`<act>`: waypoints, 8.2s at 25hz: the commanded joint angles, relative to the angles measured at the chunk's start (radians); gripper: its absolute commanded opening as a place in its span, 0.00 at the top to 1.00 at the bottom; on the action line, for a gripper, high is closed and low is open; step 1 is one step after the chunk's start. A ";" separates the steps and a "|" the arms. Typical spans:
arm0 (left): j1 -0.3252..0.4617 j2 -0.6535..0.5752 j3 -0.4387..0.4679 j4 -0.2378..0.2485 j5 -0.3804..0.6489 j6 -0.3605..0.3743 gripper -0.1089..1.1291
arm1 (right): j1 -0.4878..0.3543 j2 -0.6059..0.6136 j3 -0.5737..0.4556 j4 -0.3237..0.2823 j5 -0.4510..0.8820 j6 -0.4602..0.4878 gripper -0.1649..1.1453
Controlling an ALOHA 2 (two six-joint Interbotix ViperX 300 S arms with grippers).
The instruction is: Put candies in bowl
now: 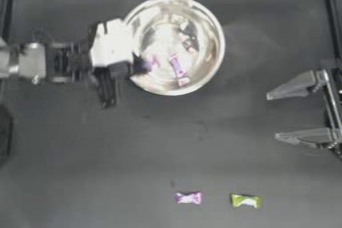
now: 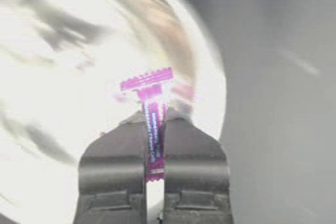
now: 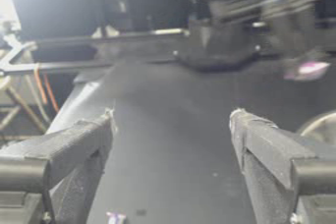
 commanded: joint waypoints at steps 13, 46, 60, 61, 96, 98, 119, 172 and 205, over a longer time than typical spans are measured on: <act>0.170 0.293 -0.219 0.002 -0.063 0.100 0.80 | -0.021 0.005 0.000 0.011 -0.023 -0.002 0.12; -0.031 -0.281 0.080 -0.114 -0.104 0.092 0.20 | -0.052 -0.067 0.020 0.009 -0.017 -0.005 0.12; -0.235 -0.706 0.468 -0.218 -0.308 0.077 0.20 | -0.052 -0.067 0.014 0.008 -0.014 -0.005 0.12; -0.238 -0.733 0.499 -0.221 -0.341 0.077 0.20 | -0.052 -0.067 0.014 0.008 -0.014 -0.005 0.12; -0.222 -0.905 0.629 -0.281 -0.295 0.074 0.20 | 0.466 0.528 -0.545 -0.008 1.193 0.402 0.12; -0.222 -0.904 0.624 -0.282 -0.295 0.074 0.20 | 0.485 0.569 -0.546 -0.029 1.169 0.439 0.12; -0.209 -0.877 0.624 -0.311 -0.293 0.074 0.20 | 0.546 0.865 -0.545 -0.025 0.968 0.558 0.12; -0.187 -0.833 0.629 -0.341 -0.293 0.075 0.20 | 0.341 0.580 -0.462 -0.923 0.962 1.025 0.58; -0.153 -0.781 0.634 -0.342 -0.305 0.075 0.20 | -0.468 1.046 -0.758 -1.282 0.270 1.074 0.53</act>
